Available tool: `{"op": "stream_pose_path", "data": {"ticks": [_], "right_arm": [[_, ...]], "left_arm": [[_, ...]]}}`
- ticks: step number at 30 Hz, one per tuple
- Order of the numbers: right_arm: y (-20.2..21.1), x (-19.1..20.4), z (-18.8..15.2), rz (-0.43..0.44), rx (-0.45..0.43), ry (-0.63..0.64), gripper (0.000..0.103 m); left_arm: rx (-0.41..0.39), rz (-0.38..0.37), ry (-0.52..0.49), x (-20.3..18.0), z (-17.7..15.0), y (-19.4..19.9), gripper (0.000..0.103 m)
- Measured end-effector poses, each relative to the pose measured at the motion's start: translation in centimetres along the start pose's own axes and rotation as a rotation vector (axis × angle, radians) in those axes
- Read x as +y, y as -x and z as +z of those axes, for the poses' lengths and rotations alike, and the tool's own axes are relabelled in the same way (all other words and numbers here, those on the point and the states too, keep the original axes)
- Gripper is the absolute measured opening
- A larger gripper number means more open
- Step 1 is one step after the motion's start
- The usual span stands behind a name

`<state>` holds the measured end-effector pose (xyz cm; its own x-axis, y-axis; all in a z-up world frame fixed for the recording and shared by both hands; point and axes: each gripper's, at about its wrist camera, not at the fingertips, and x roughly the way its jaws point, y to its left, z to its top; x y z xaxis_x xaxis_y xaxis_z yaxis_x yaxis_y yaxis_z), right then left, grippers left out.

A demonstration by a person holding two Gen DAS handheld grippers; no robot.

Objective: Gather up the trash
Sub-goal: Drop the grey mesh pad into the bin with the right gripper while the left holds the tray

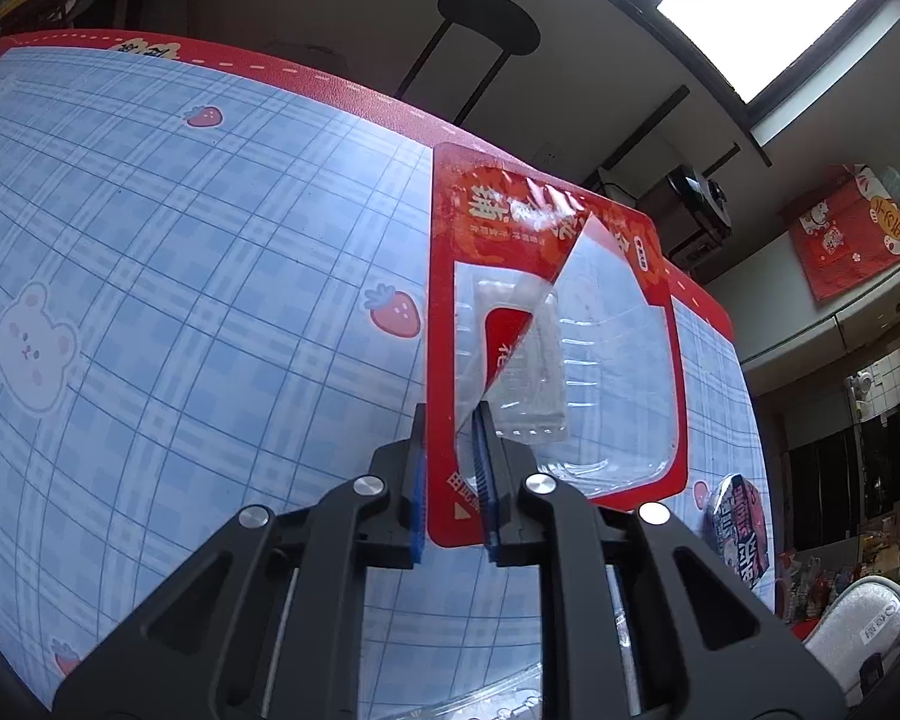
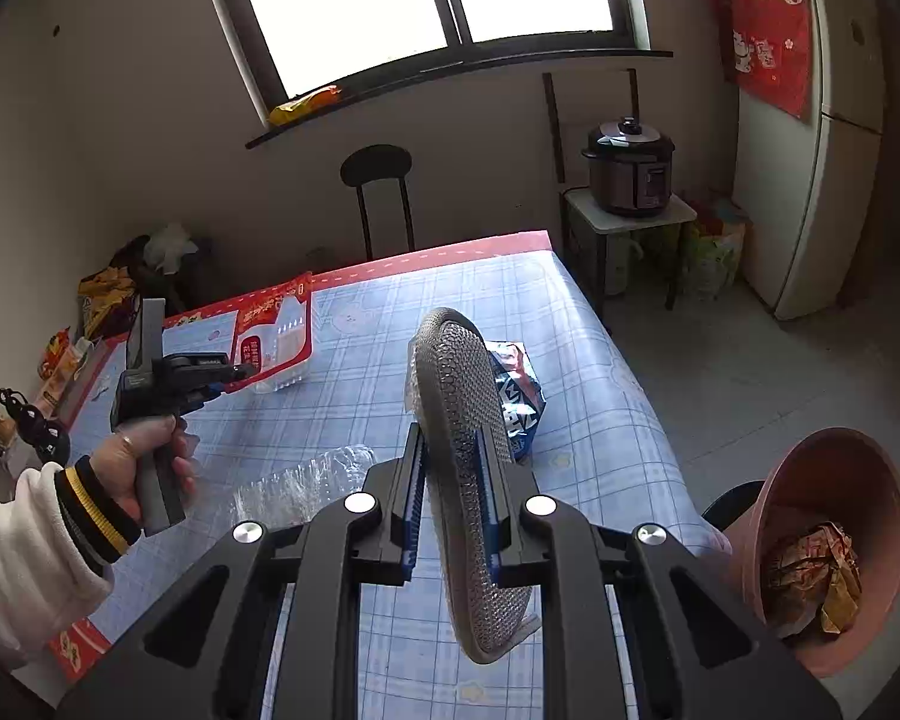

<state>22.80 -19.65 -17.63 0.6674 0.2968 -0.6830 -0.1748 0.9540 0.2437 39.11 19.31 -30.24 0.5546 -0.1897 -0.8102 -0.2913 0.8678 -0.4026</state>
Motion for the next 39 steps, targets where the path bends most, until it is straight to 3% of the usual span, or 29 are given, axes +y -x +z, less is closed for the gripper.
{"op": "stream_pose_path", "data": {"ticks": [9,19,28,35,39], "right_arm": [[2.1,-0.5,-0.1,0.038,-0.029,-0.008,0.016],[7.0,-3.6,-0.2,0.049,-0.119,-0.049,0.016],[13.9,-12.0,0.4,-0.093,-0.244,-0.121,0.016],[17.0,-19.4,1.1,-0.222,-0.272,-0.157,0.017],[17.4,-22.5,1.2,-0.255,-0.270,-0.178,0.017]], "left_arm": [[-0.069,0.059,-0.059,0.5,-2.0,7.0,0.017],[-0.186,0.036,-0.108,-0.1,-5.6,18.4,0.017],[-0.276,-0.046,-0.129,-3.4,-10.6,26.6,0.017],[-0.302,-0.083,-0.173,-7.6,-13.0,28.9,0.017],[-0.302,-0.097,-0.197,-9.8,-14.2,29.3,0.017]]}}
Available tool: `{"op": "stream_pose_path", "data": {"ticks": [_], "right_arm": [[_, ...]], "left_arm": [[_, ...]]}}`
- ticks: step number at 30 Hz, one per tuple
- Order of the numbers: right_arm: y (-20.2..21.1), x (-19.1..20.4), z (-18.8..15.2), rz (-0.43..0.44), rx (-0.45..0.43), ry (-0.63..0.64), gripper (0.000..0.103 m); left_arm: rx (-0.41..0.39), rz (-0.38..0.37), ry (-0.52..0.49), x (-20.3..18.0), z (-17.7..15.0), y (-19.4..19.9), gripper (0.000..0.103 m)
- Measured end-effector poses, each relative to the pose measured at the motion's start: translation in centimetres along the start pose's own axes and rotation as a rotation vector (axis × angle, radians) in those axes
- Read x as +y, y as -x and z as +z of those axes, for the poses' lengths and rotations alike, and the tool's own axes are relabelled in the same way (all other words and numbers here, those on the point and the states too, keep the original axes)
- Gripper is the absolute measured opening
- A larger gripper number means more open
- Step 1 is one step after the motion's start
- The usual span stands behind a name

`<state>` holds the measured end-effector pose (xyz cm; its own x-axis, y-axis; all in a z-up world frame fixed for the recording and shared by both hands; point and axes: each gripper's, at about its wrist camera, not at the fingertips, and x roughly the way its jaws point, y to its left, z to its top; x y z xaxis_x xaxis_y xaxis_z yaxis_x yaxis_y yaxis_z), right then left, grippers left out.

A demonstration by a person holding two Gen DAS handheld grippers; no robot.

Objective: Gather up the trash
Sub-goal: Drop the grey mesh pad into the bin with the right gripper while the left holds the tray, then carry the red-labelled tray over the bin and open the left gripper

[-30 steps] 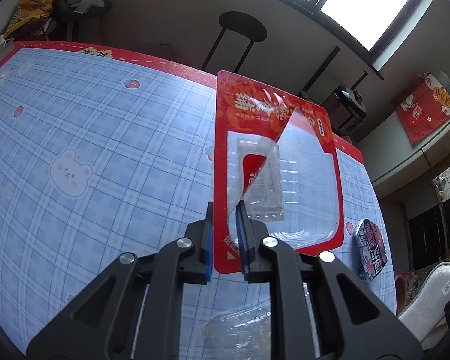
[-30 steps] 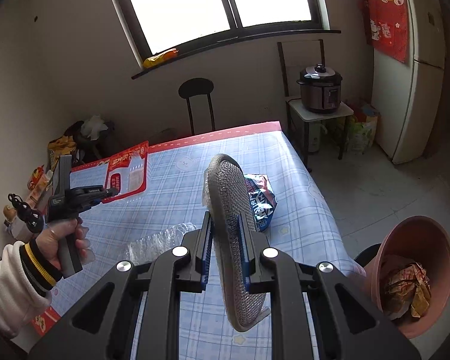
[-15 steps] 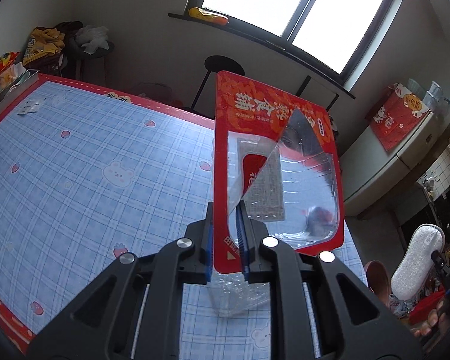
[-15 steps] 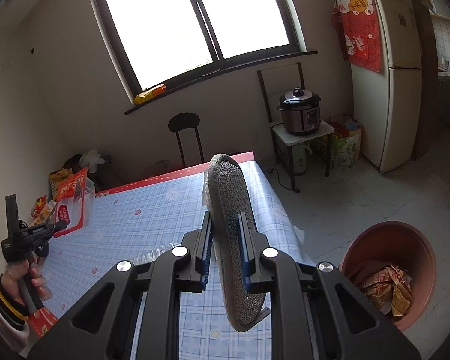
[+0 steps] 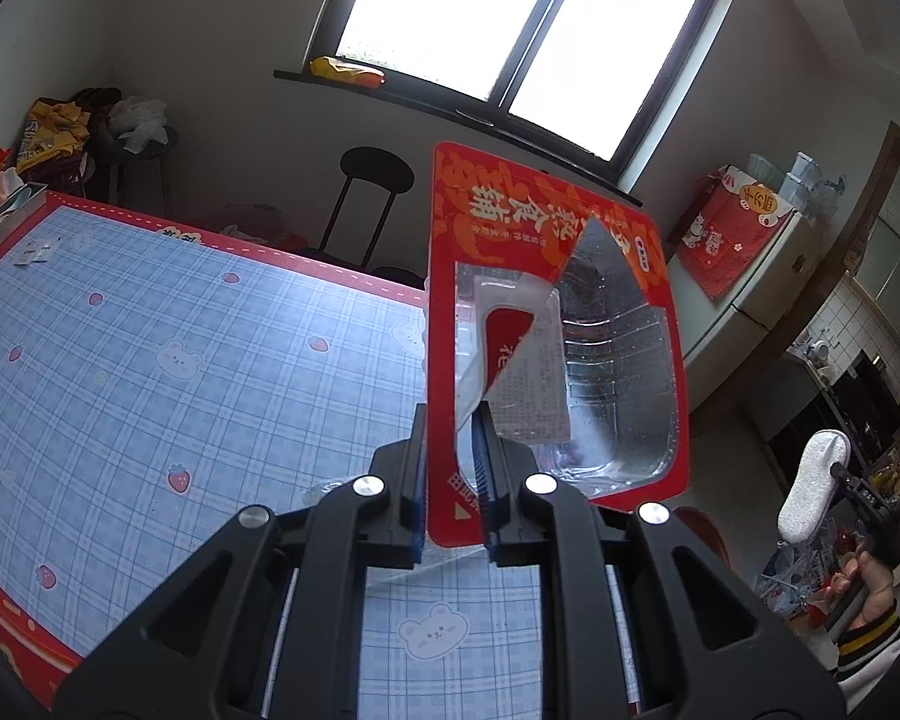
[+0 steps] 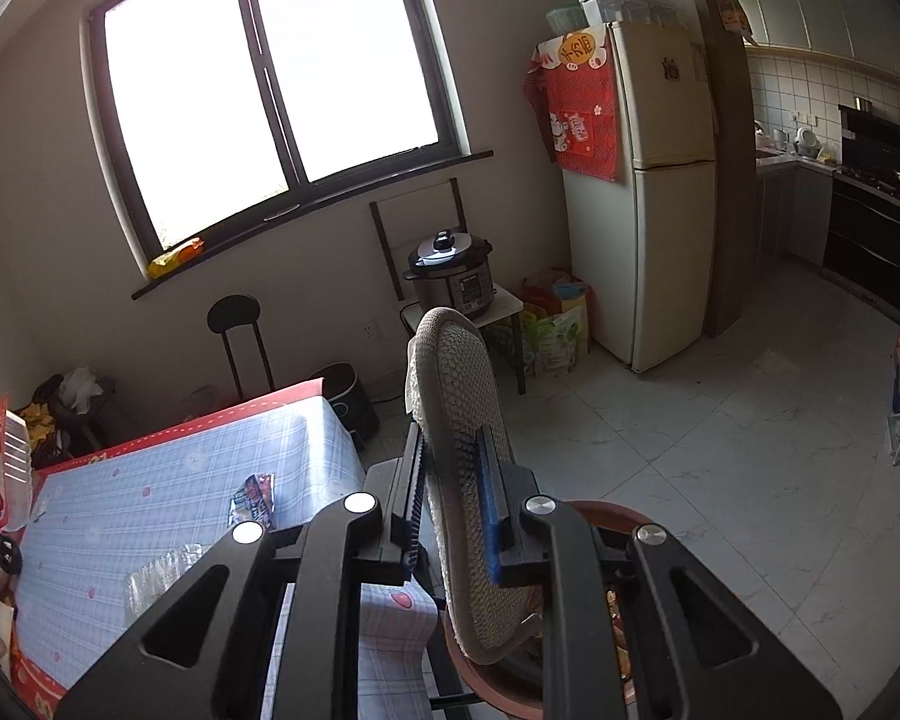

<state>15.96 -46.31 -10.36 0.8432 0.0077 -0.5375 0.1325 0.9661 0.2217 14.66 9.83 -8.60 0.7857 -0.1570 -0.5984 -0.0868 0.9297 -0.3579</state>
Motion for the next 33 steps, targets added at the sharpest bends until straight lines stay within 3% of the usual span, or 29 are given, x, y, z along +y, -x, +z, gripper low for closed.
{"op": "stream_pose_path", "data": {"ticks": [6,15,17,21,24,33], "right_arm": [[-1.4,-2.3,0.4,-0.008,0.025,-0.026,0.017],[-2.6,-2.2,0.7,0.009,0.049,-0.068,0.022],[-2.2,-2.2,0.8,0.003,0.032,-0.077,0.043],[-0.7,-2.3,1.0,-0.020,-0.006,-0.085,0.067],[0.8,-2.5,0.8,-0.053,-0.031,-0.093,0.094],[4.9,-3.9,-1.4,-0.169,-0.014,-0.082,0.097]], "left_arm": [[0.008,-0.002,-0.024,-2.4,-1.2,0.4,0.017],[0.015,-0.007,-0.047,-3.7,-2.3,1.5,0.017],[0.017,-0.013,-0.053,-3.9,-2.3,1.6,0.017],[0.023,-0.036,-0.076,-4.8,-2.3,1.7,0.017],[0.027,-0.062,-0.103,-5.9,-2.2,1.5,0.017],[0.070,-0.189,-0.223,-12.5,-2.7,-0.3,0.017]]}}
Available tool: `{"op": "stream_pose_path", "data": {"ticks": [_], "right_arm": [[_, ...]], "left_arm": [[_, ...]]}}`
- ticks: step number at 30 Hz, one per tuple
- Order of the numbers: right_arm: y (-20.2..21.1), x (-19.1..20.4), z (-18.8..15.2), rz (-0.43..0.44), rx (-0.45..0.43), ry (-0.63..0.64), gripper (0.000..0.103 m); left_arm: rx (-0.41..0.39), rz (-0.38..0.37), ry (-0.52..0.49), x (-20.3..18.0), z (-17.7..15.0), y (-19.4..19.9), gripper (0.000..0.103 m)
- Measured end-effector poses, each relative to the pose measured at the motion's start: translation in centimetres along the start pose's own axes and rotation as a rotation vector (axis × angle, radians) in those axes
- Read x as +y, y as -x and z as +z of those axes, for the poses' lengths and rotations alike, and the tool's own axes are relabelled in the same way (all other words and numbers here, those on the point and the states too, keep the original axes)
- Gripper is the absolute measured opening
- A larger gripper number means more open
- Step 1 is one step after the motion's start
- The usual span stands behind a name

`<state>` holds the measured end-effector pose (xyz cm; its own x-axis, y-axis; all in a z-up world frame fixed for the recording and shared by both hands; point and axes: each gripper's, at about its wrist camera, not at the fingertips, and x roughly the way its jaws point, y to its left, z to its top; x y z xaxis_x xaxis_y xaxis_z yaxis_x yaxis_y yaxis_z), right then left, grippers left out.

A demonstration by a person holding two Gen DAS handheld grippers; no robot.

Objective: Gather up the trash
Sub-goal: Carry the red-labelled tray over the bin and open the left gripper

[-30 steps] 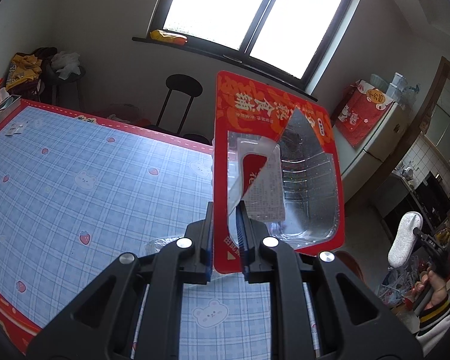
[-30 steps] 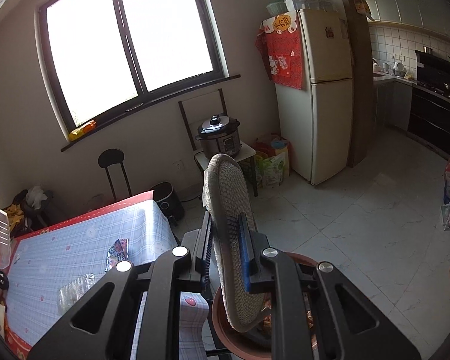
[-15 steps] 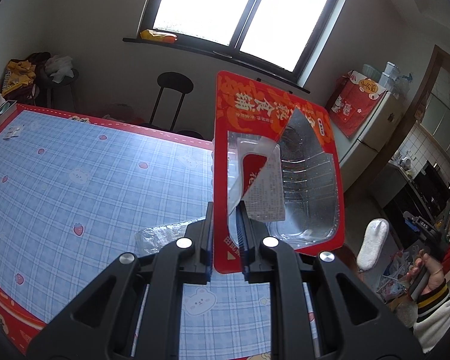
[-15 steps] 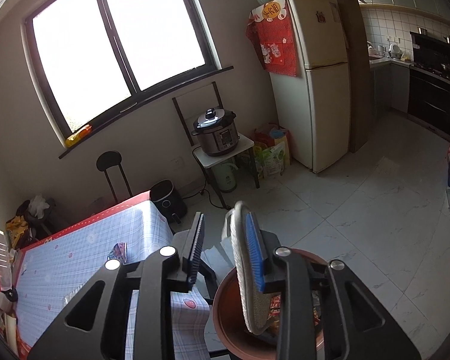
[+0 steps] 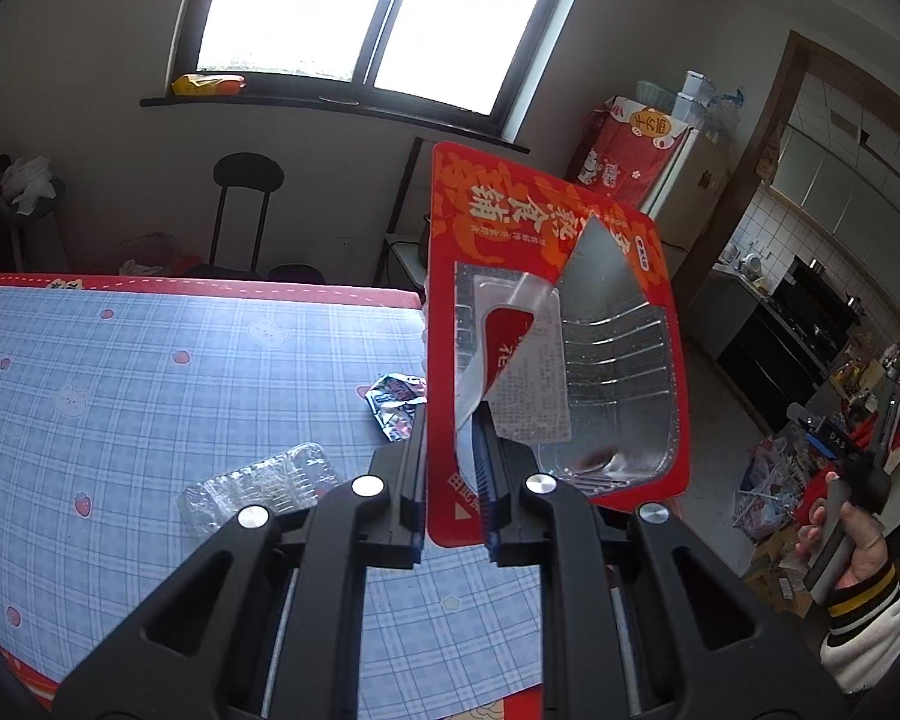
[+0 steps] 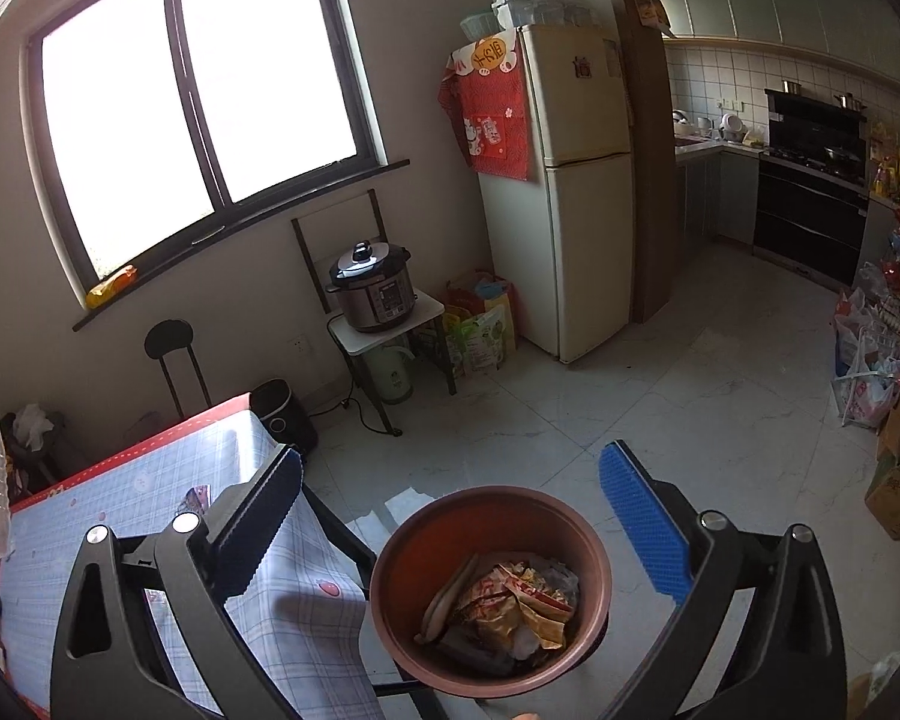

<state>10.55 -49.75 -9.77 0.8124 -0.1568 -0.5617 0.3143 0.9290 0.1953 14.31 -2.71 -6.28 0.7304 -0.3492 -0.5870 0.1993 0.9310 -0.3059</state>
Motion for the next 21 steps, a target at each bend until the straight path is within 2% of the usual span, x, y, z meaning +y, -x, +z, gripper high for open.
{"op": "stream_pose_path", "data": {"ticks": [6,11,21], "right_arm": [[2.4,-2.6,-1.2,-0.026,0.010,-0.016,0.097],[3.8,-5.4,-2.0,-0.048,0.014,-0.040,0.097],[5.8,-12.1,-3.3,-0.127,0.033,-0.107,0.097]], "left_arm": [[0.061,-0.101,-0.100,-6.7,-0.2,-4.3,0.017],[0.117,-0.147,-0.185,-12.8,-0.9,-9.1,0.017],[0.179,-0.264,-0.261,-23.9,-1.4,-16.9,0.018]]}}
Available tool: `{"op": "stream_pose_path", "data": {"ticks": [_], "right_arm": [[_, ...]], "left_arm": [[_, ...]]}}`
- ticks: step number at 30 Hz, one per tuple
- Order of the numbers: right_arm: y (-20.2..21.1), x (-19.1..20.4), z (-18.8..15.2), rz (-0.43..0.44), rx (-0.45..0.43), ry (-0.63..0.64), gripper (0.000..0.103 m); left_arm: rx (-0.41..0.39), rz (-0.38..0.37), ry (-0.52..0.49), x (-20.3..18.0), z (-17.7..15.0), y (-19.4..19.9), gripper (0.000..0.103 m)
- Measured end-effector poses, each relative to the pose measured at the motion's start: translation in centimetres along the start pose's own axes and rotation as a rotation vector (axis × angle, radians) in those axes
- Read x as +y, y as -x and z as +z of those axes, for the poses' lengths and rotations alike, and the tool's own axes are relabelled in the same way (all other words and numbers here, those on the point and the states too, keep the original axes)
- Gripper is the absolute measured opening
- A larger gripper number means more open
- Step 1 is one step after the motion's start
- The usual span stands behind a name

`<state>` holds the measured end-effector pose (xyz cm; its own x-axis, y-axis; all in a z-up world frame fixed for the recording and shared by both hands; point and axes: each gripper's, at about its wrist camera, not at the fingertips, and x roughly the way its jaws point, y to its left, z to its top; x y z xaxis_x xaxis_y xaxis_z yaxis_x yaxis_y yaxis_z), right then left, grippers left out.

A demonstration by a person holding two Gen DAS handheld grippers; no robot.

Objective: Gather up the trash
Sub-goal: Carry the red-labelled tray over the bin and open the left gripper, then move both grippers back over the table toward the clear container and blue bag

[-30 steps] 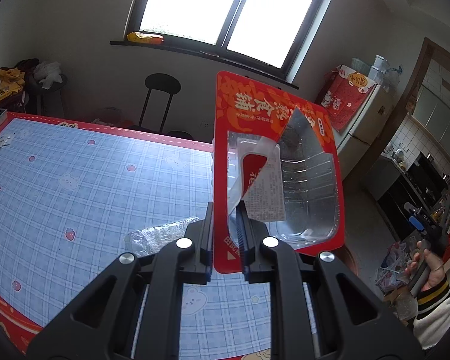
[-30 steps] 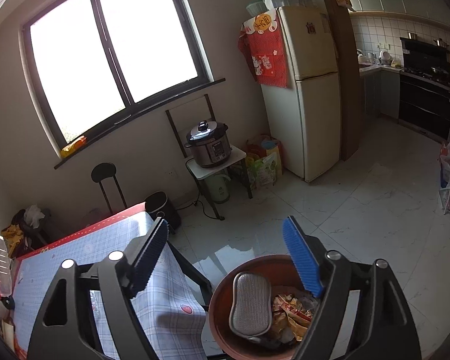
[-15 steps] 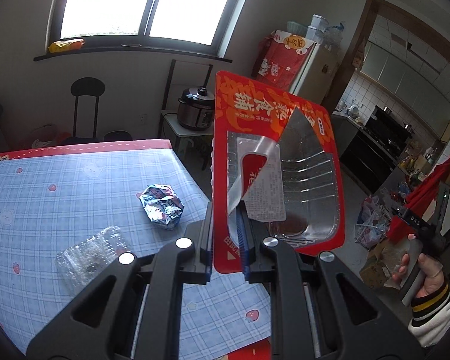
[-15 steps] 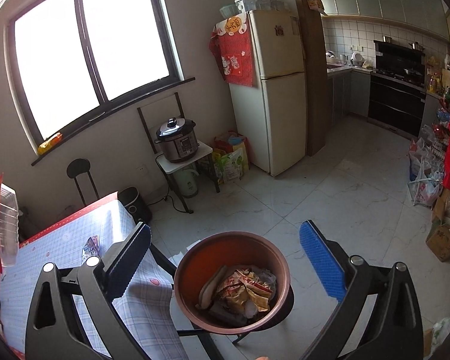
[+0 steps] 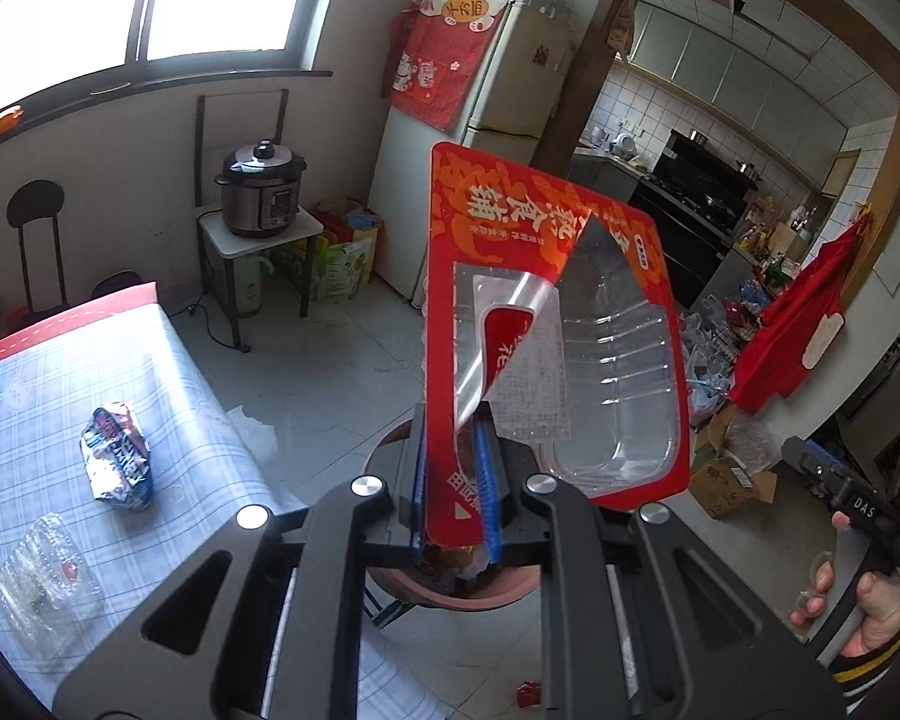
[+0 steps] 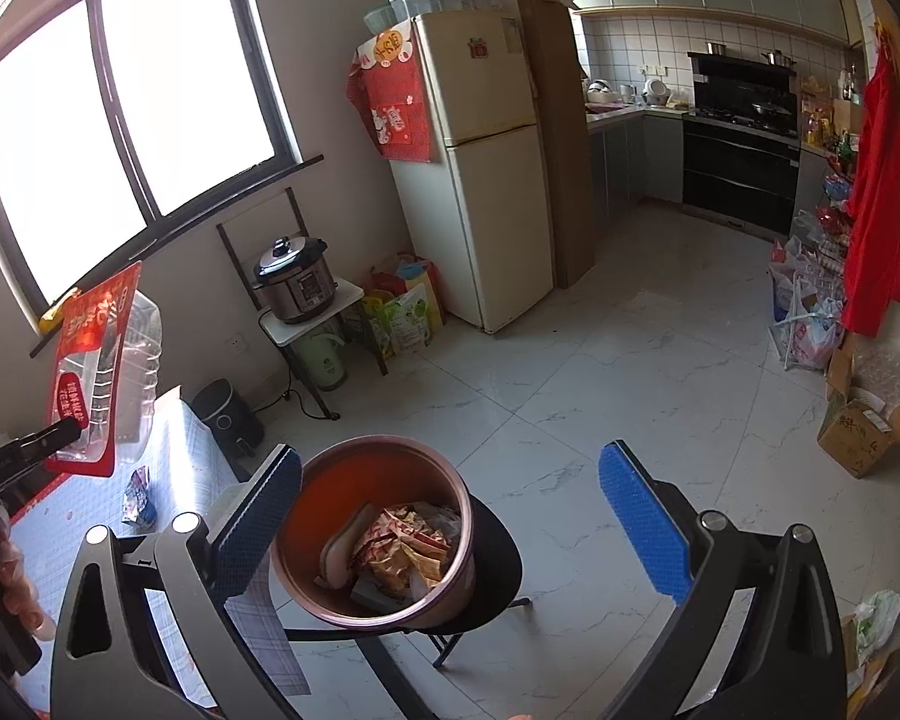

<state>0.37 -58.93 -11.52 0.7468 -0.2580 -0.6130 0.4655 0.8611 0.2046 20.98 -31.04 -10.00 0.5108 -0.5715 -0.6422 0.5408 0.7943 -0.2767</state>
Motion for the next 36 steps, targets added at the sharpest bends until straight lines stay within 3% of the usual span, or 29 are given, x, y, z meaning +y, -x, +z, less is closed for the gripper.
{"op": "stream_pose_path", "data": {"ticks": [2,4,5,6,14,20,29,36], "right_arm": [[0.1,-1.1,-0.1,-0.014,0.000,-0.011,0.097],[0.0,-2.0,-0.2,-0.020,0.005,-0.023,0.097],[-0.1,-2.3,-0.3,-0.023,0.009,-0.027,0.097],[-0.1,-2.5,-0.5,-0.025,0.012,-0.028,0.097],[-0.1,-2.9,-1.5,-0.012,0.024,-0.046,0.097],[-0.1,0.0,-1.8,0.029,0.033,-0.001,0.097],[-0.8,7.2,-4.3,0.106,0.085,0.113,0.097],[-1.9,11.9,-7.1,0.179,0.143,0.135,0.097]], "left_arm": [[0.009,-0.016,-0.011,-1.4,0.4,-1.6,0.020],[0.014,-0.038,-0.029,-2.4,0.9,-2.7,0.054],[-0.006,-0.046,-0.037,-2.8,0.9,-2.8,0.087],[-0.044,-0.046,-0.041,-3.0,0.8,-2.5,0.094],[-0.073,0.042,-0.050,-1.0,-1.1,1.1,0.097],[-0.121,0.185,-0.059,3.0,-2.9,7.1,0.097],[-0.160,0.355,0.103,10.8,-6.9,15.3,0.097],[-0.140,0.435,0.200,16.7,-12.6,19.5,0.097]]}}
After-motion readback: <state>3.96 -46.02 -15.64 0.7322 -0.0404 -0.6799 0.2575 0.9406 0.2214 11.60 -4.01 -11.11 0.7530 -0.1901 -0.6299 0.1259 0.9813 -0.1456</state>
